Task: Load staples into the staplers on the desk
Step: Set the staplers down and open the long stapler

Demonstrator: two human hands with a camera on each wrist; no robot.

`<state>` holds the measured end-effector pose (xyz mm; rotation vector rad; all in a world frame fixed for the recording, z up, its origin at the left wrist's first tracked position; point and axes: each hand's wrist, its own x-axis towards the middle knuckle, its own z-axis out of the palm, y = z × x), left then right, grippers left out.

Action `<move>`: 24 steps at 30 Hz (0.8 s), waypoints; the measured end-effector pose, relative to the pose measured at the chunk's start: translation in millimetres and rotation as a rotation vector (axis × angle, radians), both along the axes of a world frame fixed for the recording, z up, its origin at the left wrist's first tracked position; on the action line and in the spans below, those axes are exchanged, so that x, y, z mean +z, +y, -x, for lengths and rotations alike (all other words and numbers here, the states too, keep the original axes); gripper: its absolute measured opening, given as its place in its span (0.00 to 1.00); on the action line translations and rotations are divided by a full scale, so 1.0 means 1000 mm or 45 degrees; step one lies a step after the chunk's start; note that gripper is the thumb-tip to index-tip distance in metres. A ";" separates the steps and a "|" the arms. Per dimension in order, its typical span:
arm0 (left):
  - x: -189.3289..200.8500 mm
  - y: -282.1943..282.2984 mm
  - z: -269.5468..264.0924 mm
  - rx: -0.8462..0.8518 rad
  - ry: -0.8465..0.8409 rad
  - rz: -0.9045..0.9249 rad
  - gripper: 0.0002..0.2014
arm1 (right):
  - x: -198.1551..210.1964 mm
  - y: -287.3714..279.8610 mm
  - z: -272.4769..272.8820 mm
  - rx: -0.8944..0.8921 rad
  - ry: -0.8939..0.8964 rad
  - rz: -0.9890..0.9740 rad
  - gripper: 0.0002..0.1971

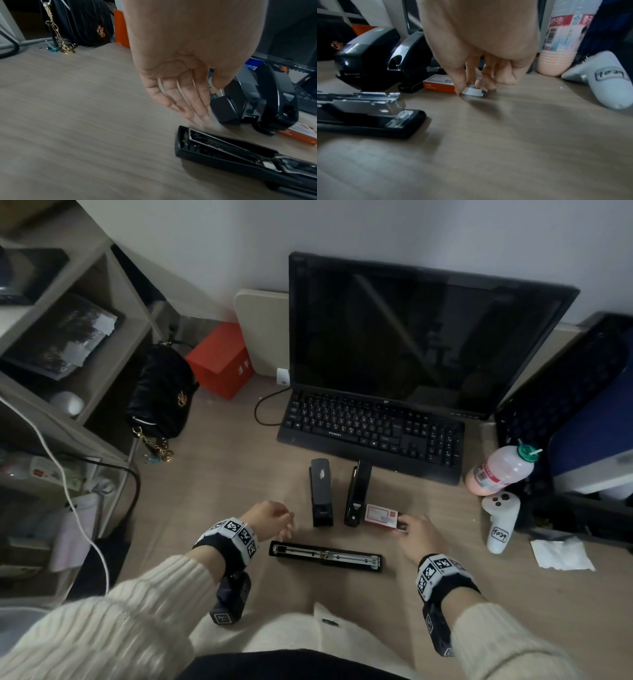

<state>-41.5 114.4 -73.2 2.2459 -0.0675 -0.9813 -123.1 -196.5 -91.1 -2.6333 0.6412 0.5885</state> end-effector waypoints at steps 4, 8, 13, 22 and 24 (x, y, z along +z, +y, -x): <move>-0.001 -0.001 0.000 0.000 0.016 0.005 0.14 | 0.003 0.000 -0.007 0.073 0.078 0.070 0.10; 0.000 -0.003 0.001 -0.002 0.029 0.004 0.14 | 0.001 -0.004 -0.006 0.116 0.123 0.061 0.11; 0.001 -0.006 0.002 0.035 0.024 0.020 0.13 | -0.003 -0.009 0.000 0.037 0.036 -0.073 0.12; -0.007 -0.008 0.006 -0.145 -0.083 -0.187 0.12 | 0.012 -0.005 0.016 -0.222 -0.257 -0.314 0.07; -0.008 -0.007 0.010 -0.194 -0.114 -0.216 0.17 | 0.013 0.000 0.018 -0.221 -0.282 -0.443 0.09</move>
